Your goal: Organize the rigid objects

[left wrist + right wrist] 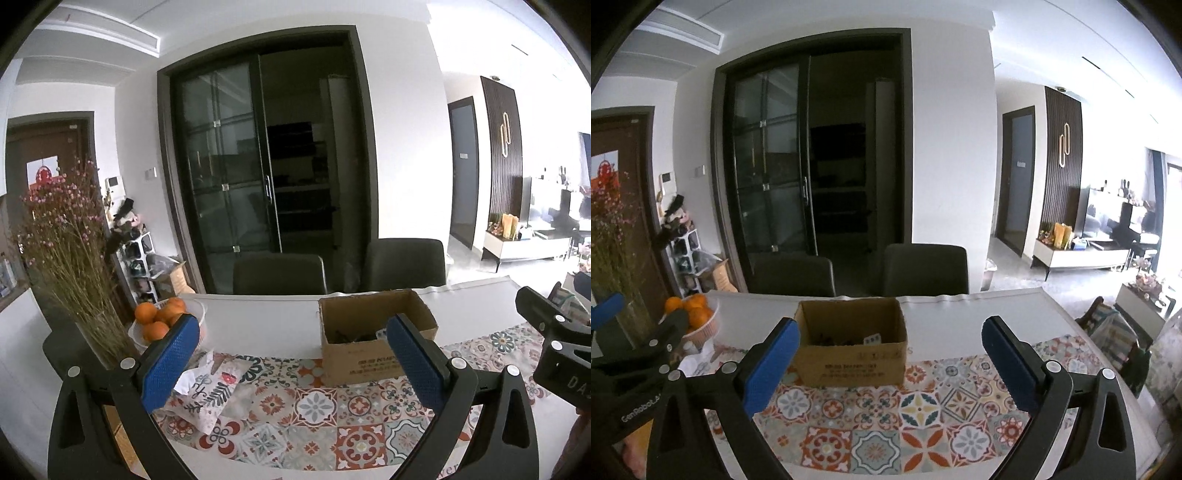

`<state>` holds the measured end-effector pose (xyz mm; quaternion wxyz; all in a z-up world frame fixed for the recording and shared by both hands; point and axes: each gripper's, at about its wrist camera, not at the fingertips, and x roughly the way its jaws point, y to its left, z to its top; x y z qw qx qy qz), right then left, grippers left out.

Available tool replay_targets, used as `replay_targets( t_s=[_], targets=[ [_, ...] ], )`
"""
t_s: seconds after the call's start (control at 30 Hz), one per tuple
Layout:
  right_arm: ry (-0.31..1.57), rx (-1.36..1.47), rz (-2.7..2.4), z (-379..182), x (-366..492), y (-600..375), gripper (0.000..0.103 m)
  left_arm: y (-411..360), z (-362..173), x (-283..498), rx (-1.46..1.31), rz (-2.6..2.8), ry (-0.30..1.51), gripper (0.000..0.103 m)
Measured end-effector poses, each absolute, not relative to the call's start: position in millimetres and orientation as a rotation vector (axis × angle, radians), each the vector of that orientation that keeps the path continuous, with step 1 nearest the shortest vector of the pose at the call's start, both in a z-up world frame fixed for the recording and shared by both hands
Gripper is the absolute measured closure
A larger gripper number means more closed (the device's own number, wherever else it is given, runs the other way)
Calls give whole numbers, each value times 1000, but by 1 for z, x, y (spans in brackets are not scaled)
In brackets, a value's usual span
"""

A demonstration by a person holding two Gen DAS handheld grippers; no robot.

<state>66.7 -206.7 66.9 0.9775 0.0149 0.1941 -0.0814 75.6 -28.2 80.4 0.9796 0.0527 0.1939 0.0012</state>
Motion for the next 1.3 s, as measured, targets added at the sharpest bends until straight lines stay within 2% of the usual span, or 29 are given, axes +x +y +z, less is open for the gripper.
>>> replay_targets(
  t_s=[1.3],
  targets=[
    [393, 40, -157, 67, 54, -208, 3, -29, 91, 63, 114, -4, 339, 0]
  ],
)
